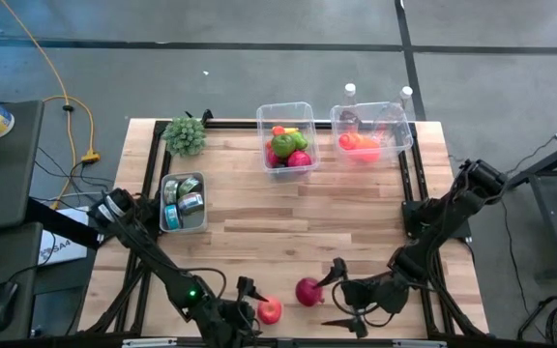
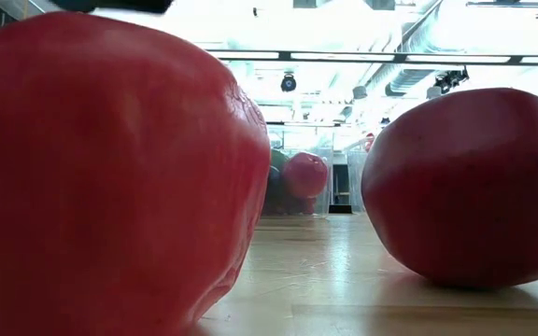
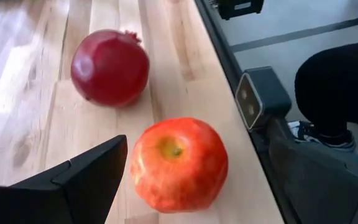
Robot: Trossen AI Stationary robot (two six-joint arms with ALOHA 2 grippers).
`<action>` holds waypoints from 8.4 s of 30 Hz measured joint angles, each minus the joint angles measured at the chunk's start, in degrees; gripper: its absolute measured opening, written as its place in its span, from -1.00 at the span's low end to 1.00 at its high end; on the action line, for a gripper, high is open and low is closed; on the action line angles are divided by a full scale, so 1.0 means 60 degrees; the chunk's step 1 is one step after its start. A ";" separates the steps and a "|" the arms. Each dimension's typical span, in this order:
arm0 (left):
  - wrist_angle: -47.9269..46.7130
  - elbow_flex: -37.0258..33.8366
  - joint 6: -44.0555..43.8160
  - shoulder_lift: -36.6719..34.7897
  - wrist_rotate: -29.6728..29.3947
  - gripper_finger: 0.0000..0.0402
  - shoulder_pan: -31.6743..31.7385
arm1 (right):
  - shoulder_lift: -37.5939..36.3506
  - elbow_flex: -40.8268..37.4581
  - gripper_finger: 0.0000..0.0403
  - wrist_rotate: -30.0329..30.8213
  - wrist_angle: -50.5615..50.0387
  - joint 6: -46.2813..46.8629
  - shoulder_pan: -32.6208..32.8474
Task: Pick & Place Food Item
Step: Put the red apple into the left transparent bin, then put the pomegranate into the left transparent bin
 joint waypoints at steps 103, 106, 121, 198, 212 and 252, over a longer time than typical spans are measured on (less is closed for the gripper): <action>-0.2008 -0.0144 0.1621 -0.4378 0.3867 0.93 0.8993 | 0.0353 -0.0004 0.95 0.0224 -0.1000 0.1011 0.0676; -0.3004 -0.0144 0.1467 -0.4541 0.3219 0.94 0.7749 | 0.0501 -0.0003 0.96 0.1185 -0.1170 0.1068 0.0770; -0.4840 -0.0147 -0.2271 -0.4459 -0.1411 0.94 0.1322 | 0.2502 0.0000 0.96 0.3442 0.0469 0.0893 0.0410; -0.4824 -0.0997 -0.4860 -0.3858 -0.2158 0.94 -0.0995 | 0.4002 -0.0087 0.95 0.0873 -0.1153 0.3718 -0.1783; -0.4732 -0.1025 -0.5470 -0.3855 -0.2058 0.94 -0.1042 | 0.4076 -0.0033 0.42 0.1045 -0.0878 0.2467 -0.2090; -0.4578 -0.1011 -0.6768 -0.0164 -0.2731 0.94 -0.0929 | 0.4018 0.0000 0.48 -0.1734 0.2432 -0.0074 -0.3307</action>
